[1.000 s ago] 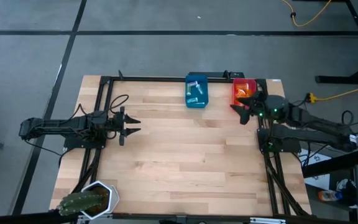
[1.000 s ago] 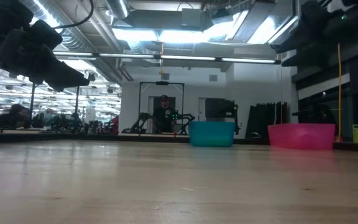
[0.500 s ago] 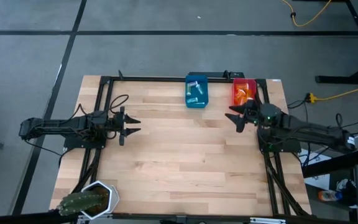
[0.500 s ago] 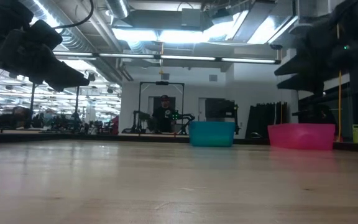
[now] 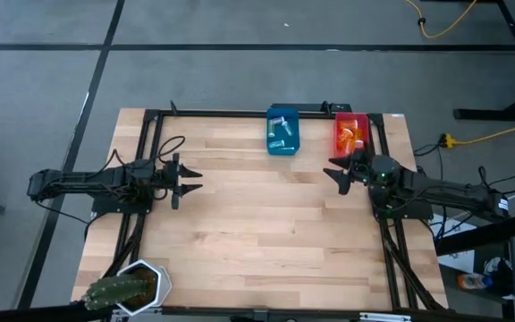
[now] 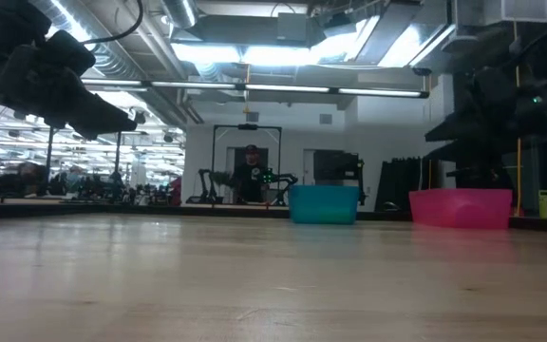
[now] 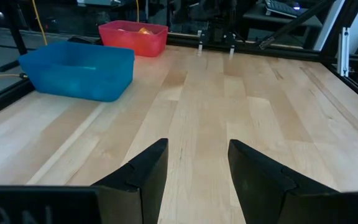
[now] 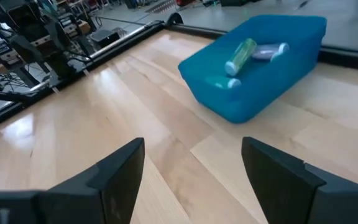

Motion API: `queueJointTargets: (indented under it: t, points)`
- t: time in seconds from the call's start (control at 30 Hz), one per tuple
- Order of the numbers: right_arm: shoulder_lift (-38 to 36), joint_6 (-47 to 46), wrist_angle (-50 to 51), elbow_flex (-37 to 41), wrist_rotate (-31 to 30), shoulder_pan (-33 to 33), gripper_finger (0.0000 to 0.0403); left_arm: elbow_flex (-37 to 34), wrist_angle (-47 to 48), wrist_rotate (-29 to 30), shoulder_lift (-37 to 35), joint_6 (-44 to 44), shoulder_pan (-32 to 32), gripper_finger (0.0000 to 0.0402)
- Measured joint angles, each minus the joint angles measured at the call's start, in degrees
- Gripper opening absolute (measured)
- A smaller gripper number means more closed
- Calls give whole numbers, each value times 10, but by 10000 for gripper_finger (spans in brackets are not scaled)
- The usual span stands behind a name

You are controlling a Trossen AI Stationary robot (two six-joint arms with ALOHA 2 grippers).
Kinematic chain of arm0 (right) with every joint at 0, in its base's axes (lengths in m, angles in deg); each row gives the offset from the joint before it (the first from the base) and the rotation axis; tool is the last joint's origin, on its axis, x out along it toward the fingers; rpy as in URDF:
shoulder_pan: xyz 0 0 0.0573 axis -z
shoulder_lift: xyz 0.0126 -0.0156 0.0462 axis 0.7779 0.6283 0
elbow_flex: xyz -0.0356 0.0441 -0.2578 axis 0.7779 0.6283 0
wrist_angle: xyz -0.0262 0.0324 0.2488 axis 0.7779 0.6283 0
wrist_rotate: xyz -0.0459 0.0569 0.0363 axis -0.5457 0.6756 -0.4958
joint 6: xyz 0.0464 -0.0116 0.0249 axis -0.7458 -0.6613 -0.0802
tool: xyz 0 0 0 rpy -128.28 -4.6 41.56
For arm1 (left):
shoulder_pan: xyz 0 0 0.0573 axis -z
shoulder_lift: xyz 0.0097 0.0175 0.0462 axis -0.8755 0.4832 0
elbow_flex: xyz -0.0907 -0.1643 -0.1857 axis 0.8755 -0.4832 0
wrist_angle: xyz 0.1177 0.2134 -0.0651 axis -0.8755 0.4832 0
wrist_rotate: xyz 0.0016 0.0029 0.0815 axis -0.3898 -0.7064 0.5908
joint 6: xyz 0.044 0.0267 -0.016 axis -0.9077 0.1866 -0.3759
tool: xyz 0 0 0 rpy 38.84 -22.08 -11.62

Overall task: Pick and place medicine bottles into bin by pill shape (circle, oval)
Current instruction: Return to Home Position

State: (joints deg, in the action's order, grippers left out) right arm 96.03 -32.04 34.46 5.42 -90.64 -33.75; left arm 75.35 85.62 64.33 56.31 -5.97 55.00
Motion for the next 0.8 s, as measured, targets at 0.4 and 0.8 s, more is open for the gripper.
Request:
queueJointTargets:
  t: [0.4,0.8]
  points:
    - [-12,17,-40,24,23,0,271,0,0,0,0,0,0,163]
    - [-77,42,-37,24,96,-3,271,0,0,0,0,0,0,163]
